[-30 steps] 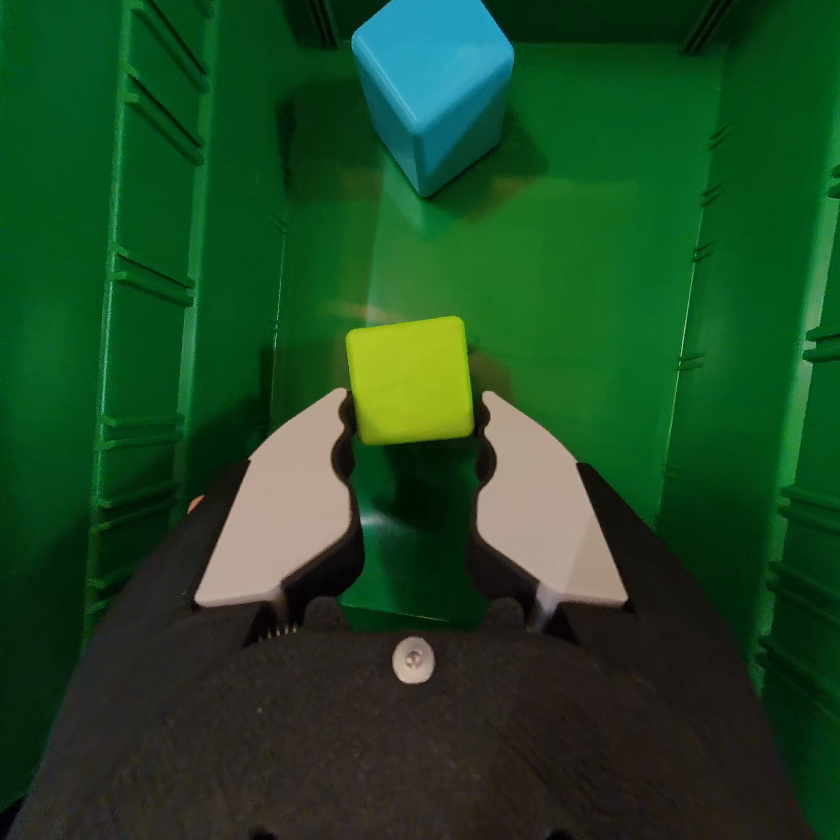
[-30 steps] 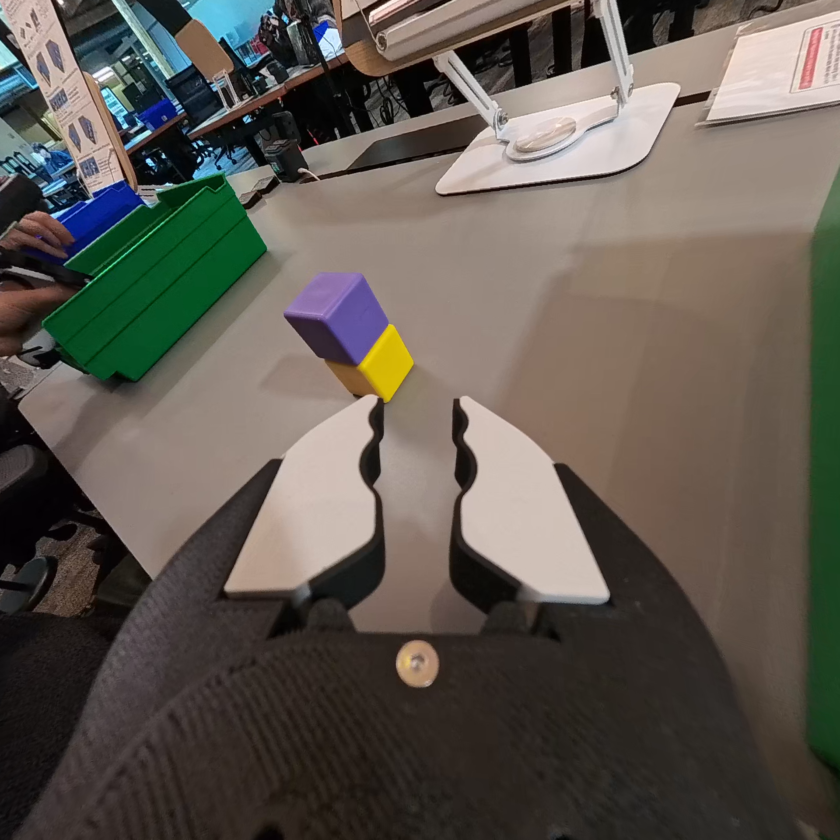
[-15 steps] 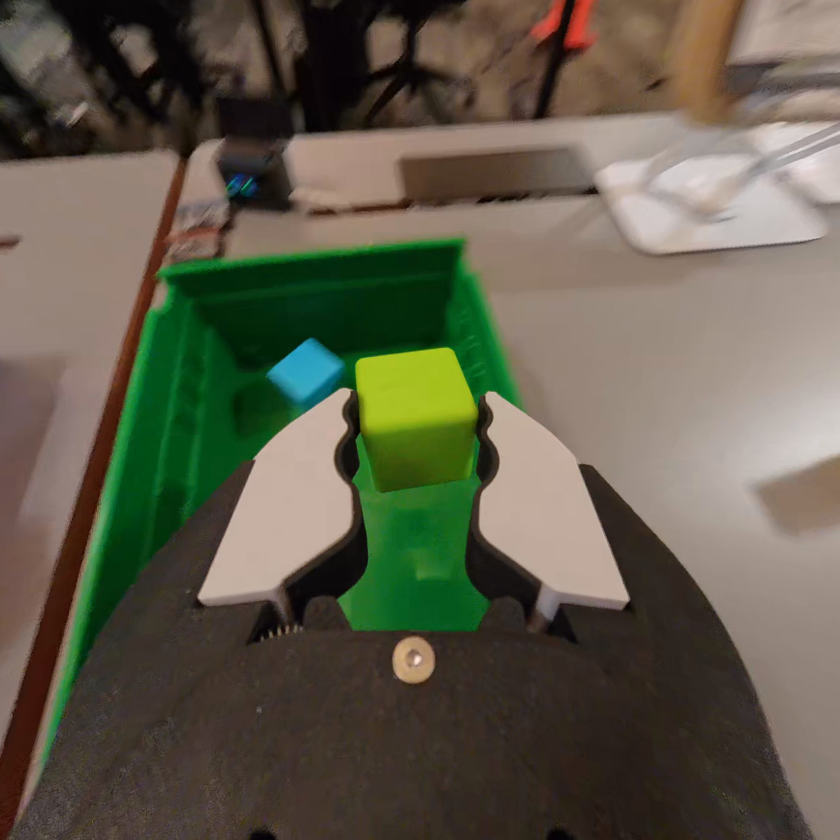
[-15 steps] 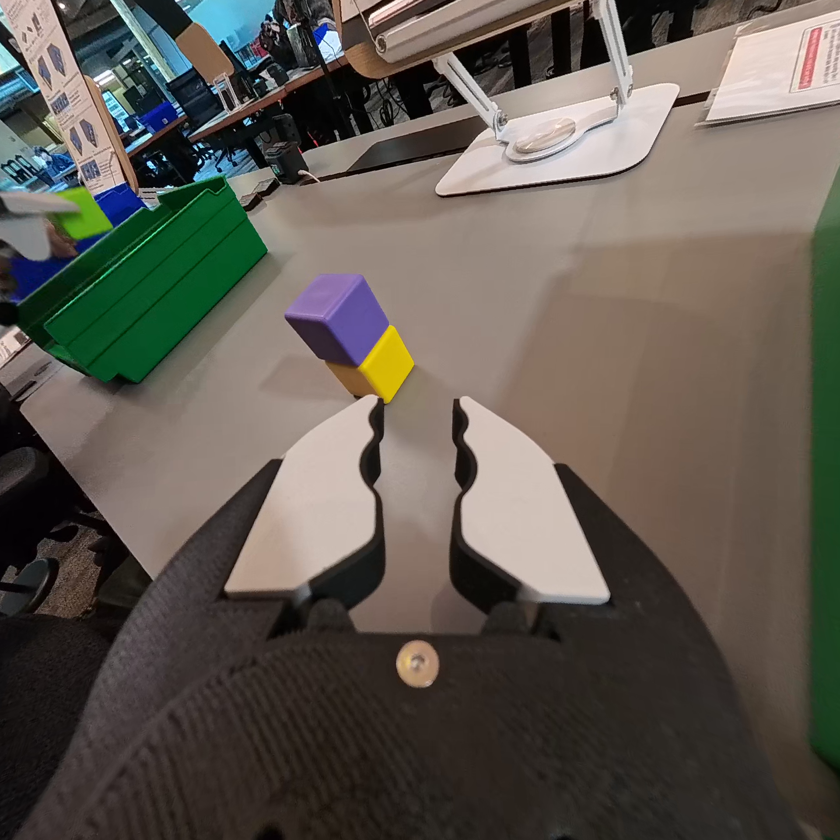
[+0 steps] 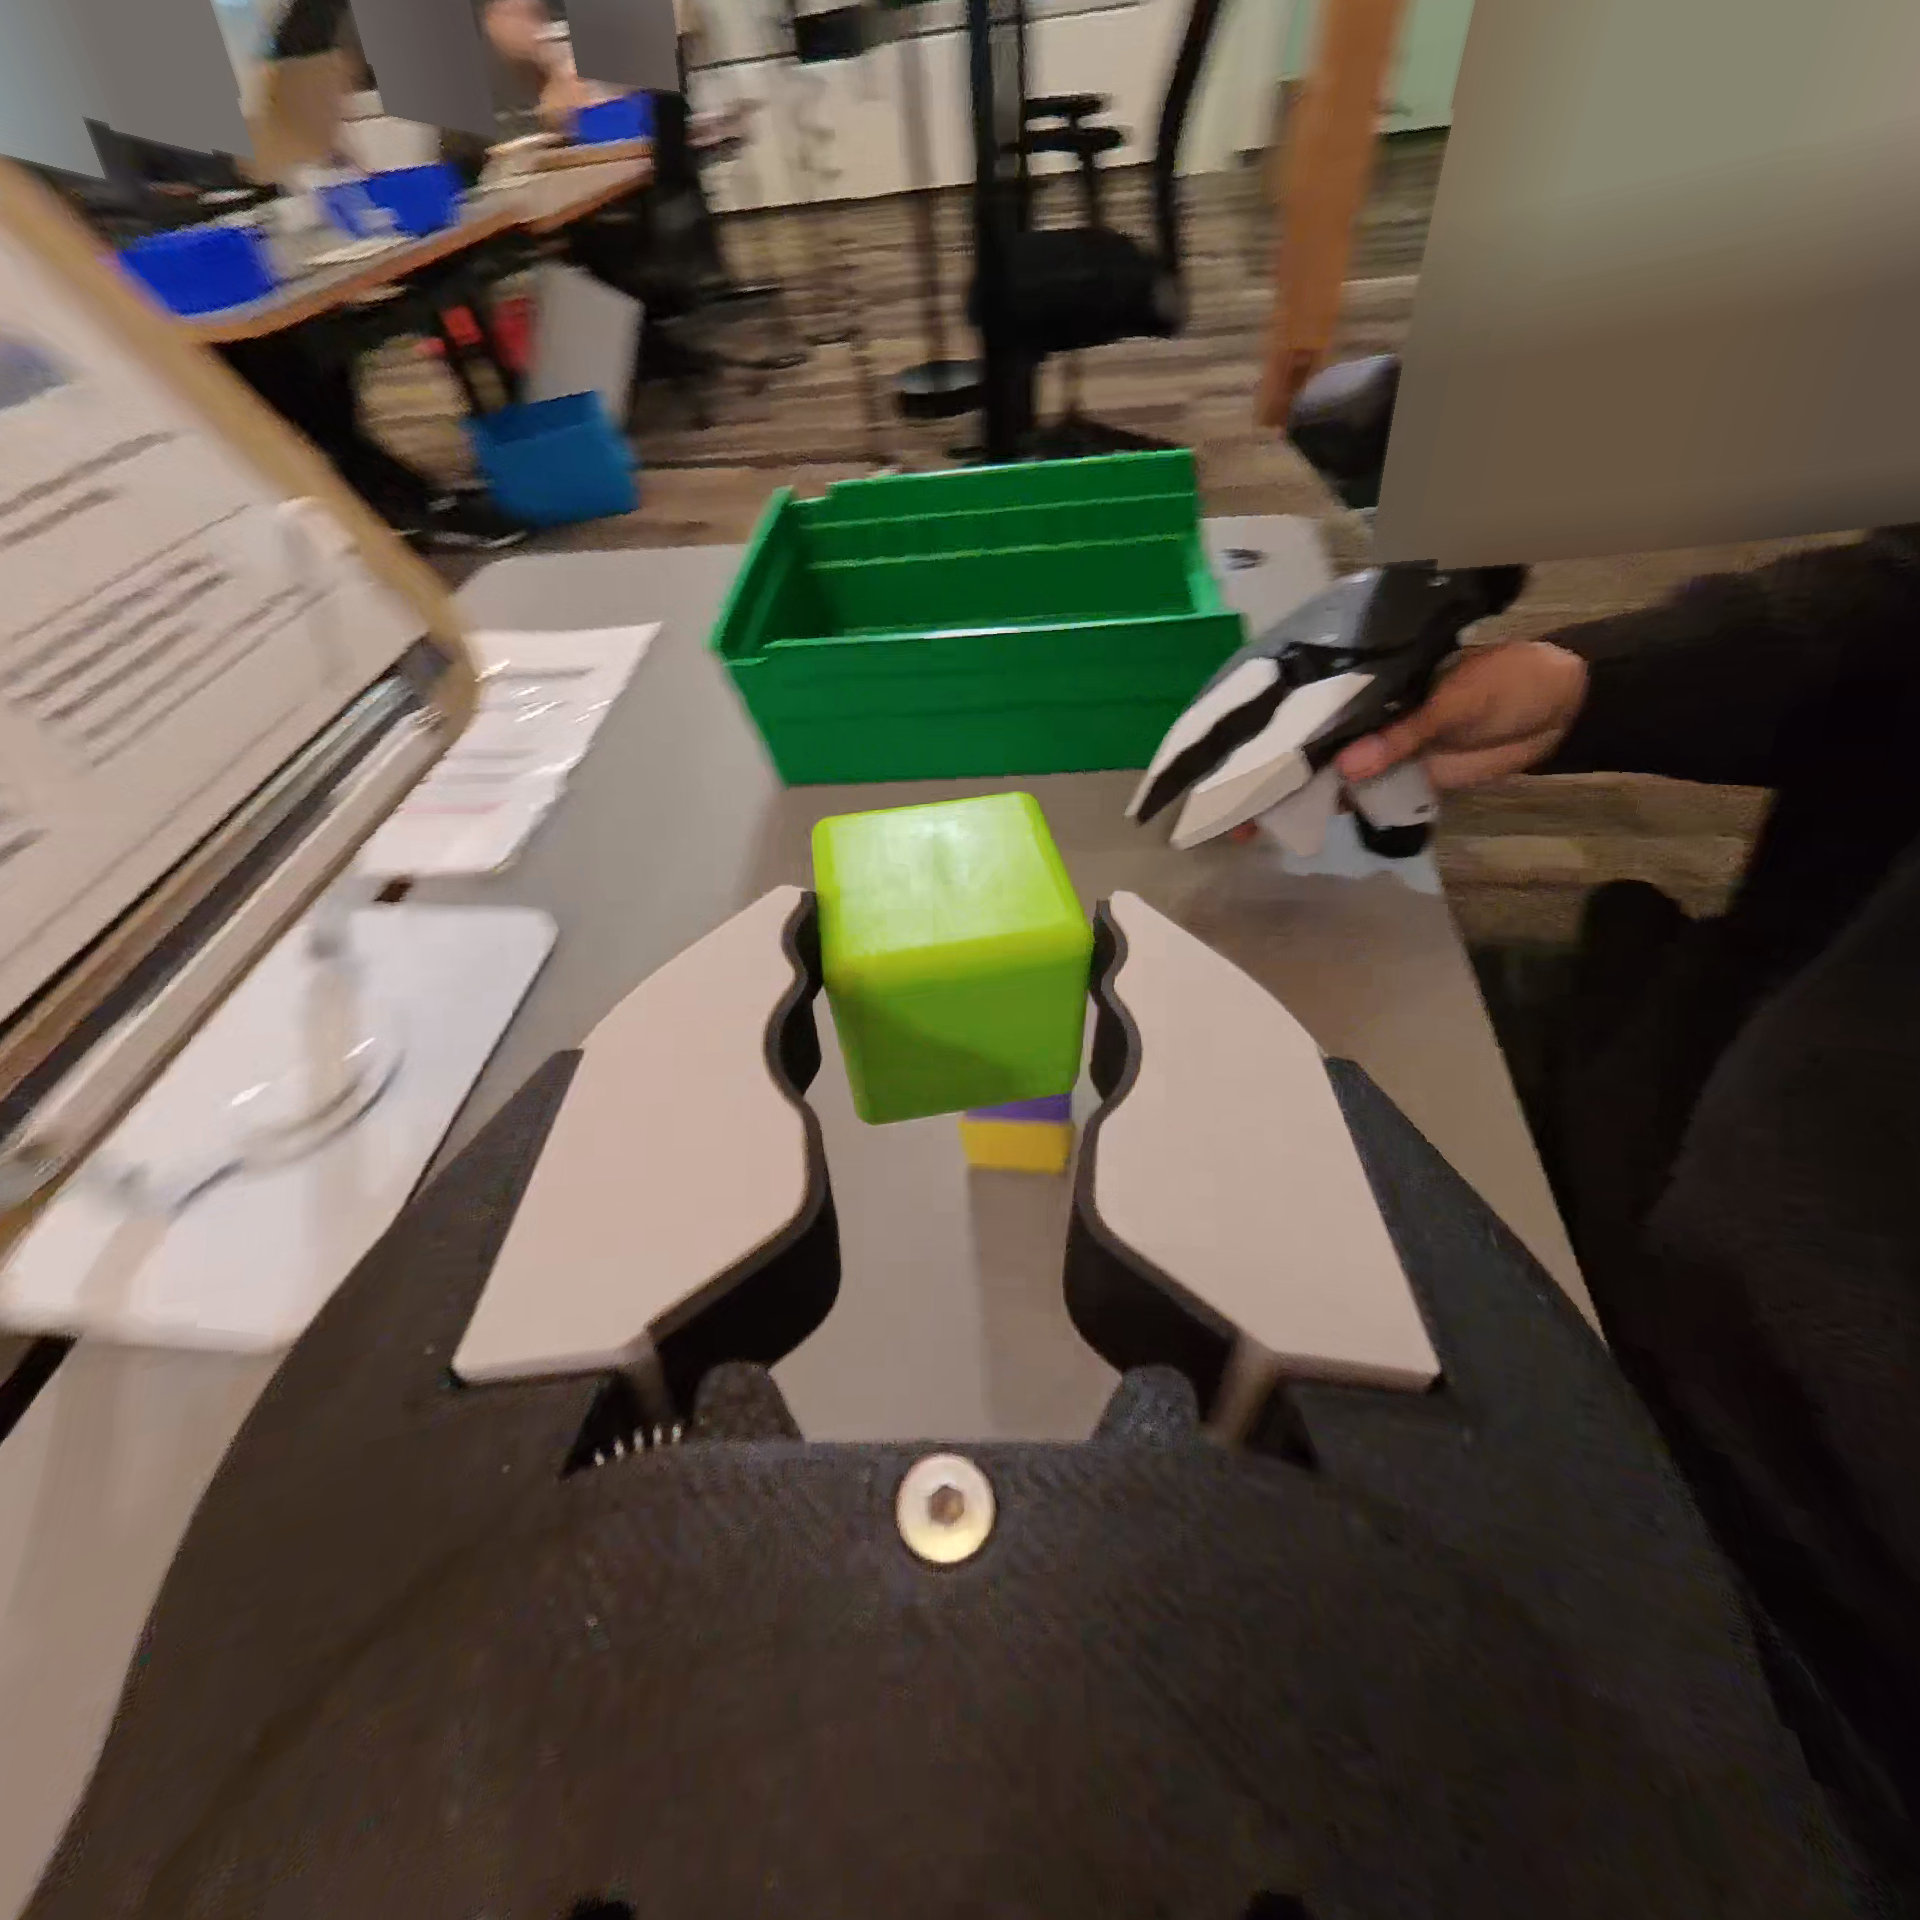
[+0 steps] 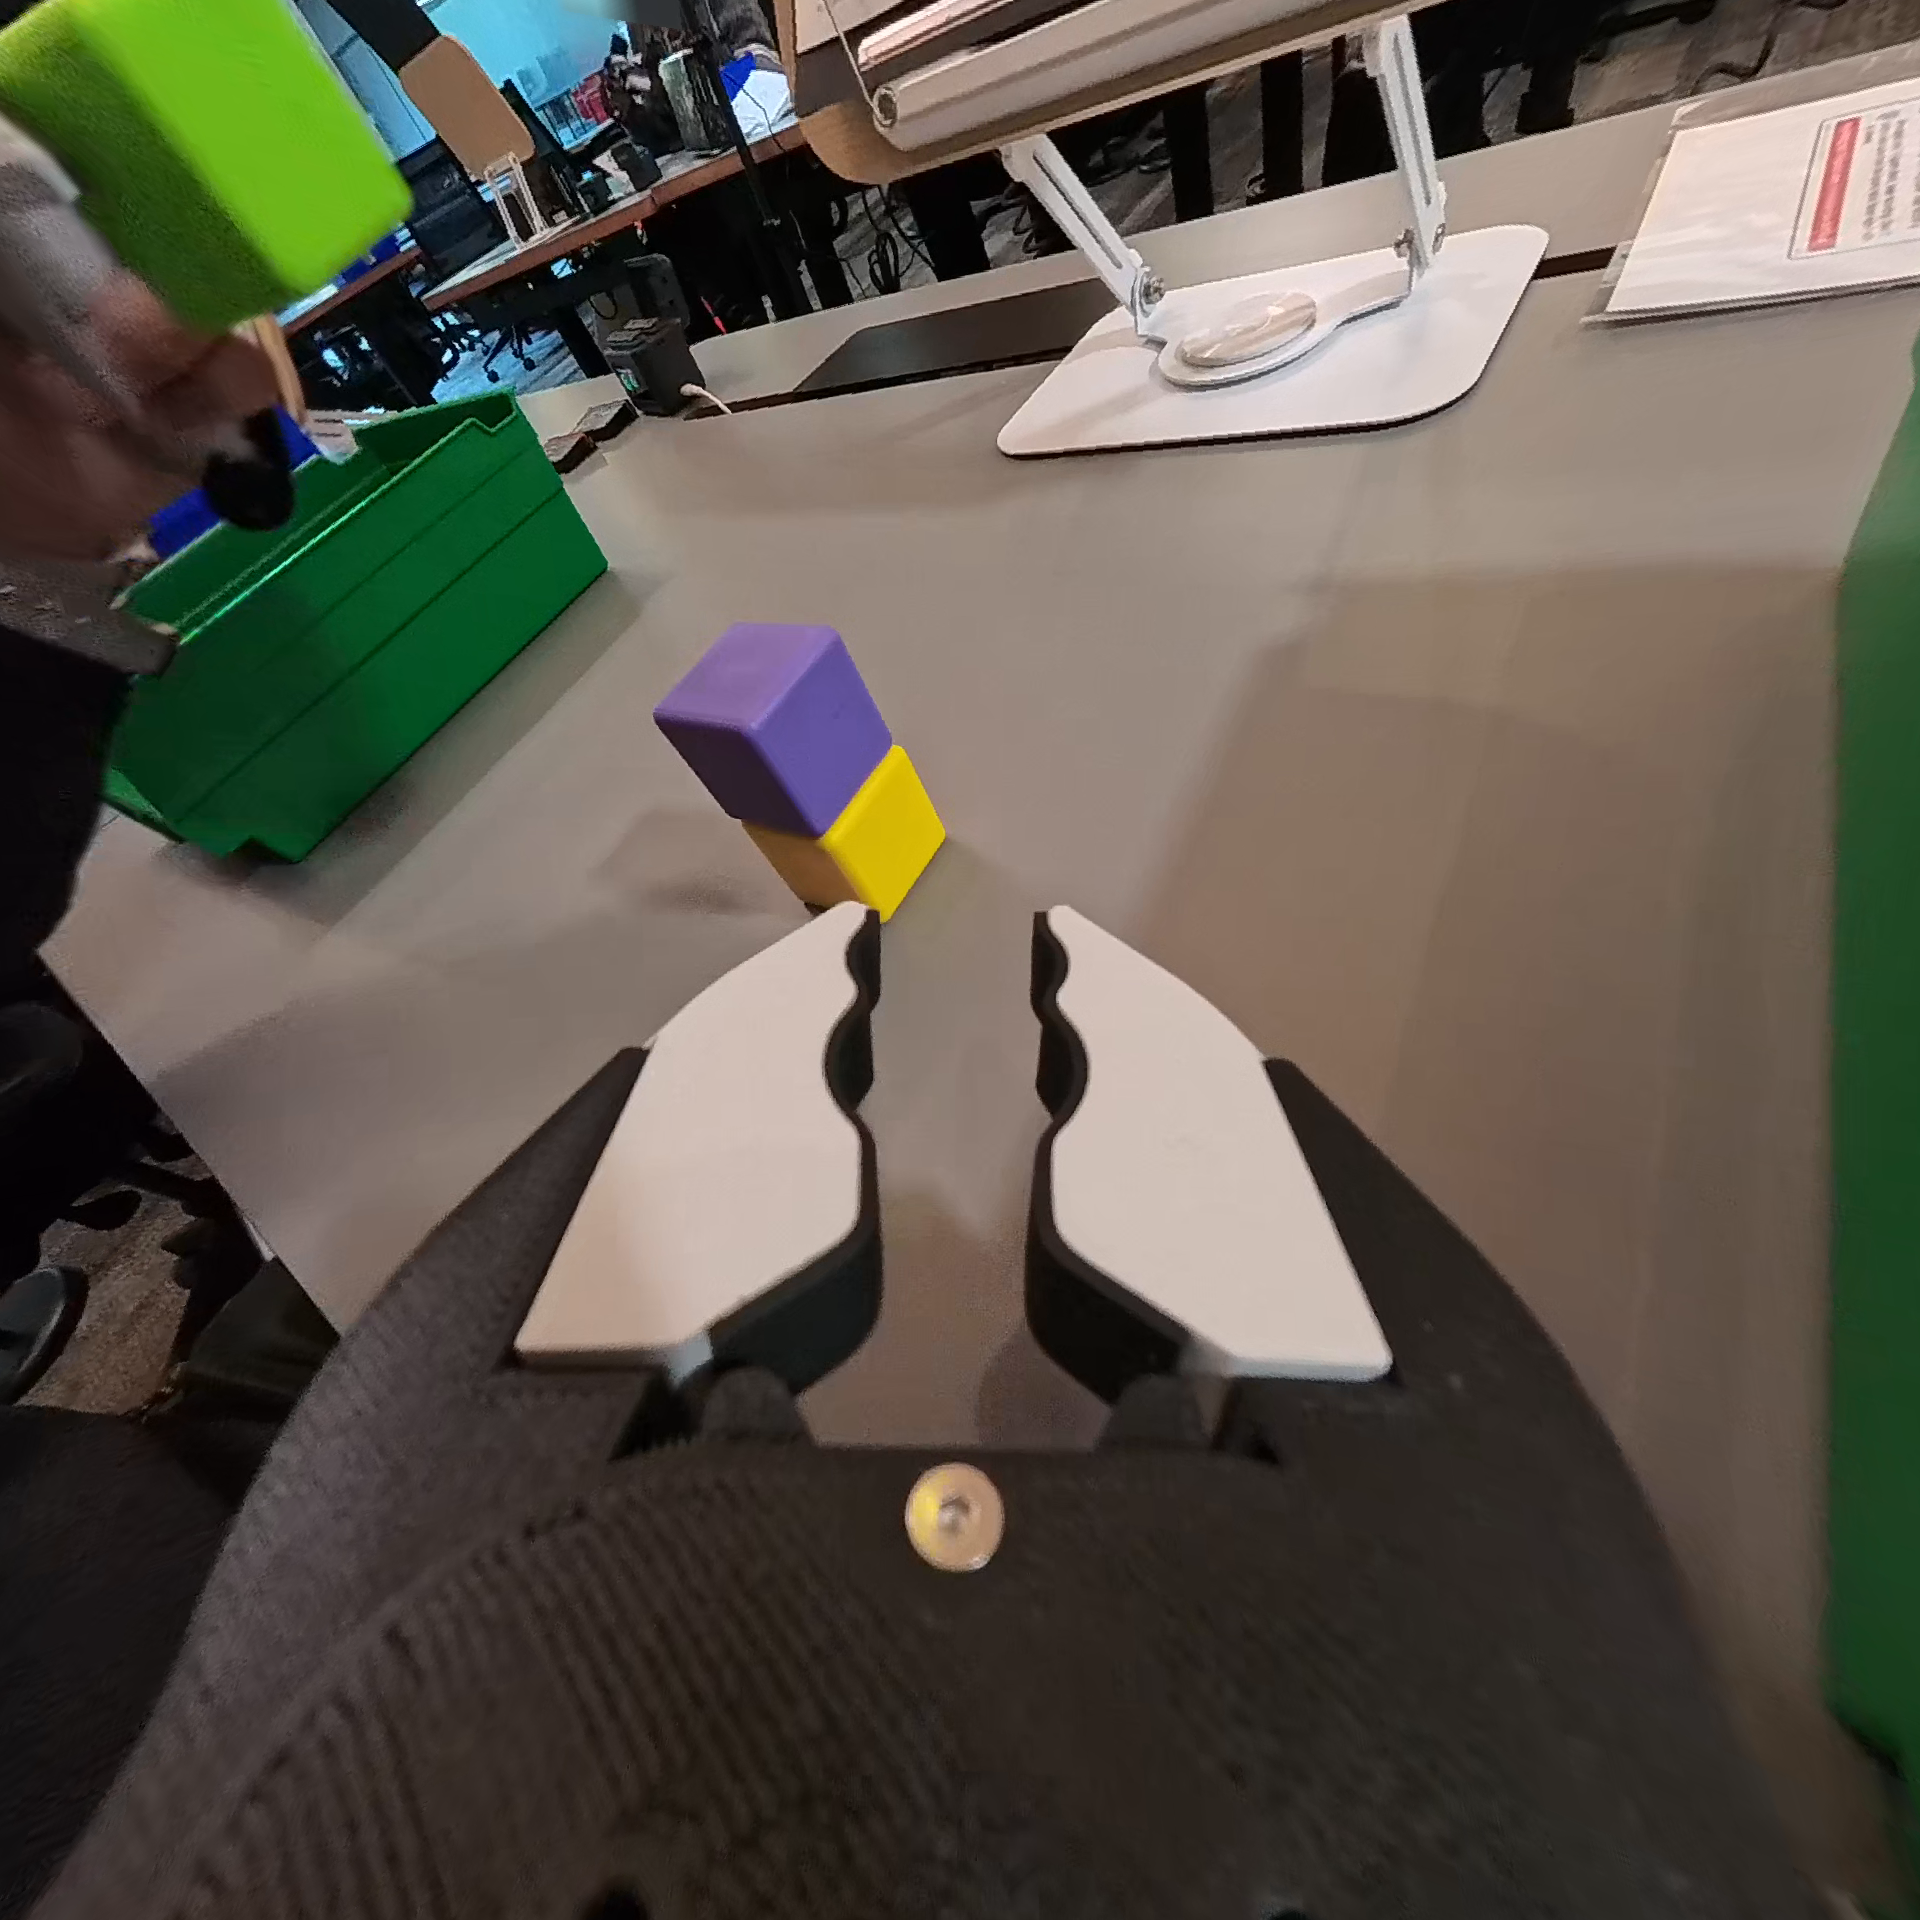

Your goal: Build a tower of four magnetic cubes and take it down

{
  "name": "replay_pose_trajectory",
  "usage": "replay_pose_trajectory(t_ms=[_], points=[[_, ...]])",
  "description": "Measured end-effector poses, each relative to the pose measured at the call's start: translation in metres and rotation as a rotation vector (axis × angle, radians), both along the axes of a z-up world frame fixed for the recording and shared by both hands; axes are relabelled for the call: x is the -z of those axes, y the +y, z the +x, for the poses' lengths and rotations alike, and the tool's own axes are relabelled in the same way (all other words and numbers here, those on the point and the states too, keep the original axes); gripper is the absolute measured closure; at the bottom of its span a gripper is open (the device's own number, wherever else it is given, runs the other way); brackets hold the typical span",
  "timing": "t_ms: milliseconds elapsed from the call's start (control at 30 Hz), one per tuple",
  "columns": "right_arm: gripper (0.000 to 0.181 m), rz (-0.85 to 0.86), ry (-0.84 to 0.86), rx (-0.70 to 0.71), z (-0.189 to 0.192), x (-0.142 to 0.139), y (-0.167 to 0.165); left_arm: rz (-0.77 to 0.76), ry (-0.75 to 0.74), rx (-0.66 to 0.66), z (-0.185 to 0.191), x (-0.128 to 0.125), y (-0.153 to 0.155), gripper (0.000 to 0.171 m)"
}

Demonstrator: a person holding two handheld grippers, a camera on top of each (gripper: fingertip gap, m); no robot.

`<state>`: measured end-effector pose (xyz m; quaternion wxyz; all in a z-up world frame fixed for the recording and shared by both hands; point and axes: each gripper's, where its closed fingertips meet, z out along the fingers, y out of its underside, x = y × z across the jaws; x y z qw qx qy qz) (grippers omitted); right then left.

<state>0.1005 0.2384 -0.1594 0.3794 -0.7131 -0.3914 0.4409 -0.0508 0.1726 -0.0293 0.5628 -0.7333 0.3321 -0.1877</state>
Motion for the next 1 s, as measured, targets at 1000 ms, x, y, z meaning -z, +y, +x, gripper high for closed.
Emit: replay_pose_trajectory(t_ms=[1000], points=[[0.153, 0.015, -0.009, -0.003, 0.005, 0.002, -0.004, -0.081, -0.196, 0.295, 0.054, 0.078, 0.044, 0.121]])
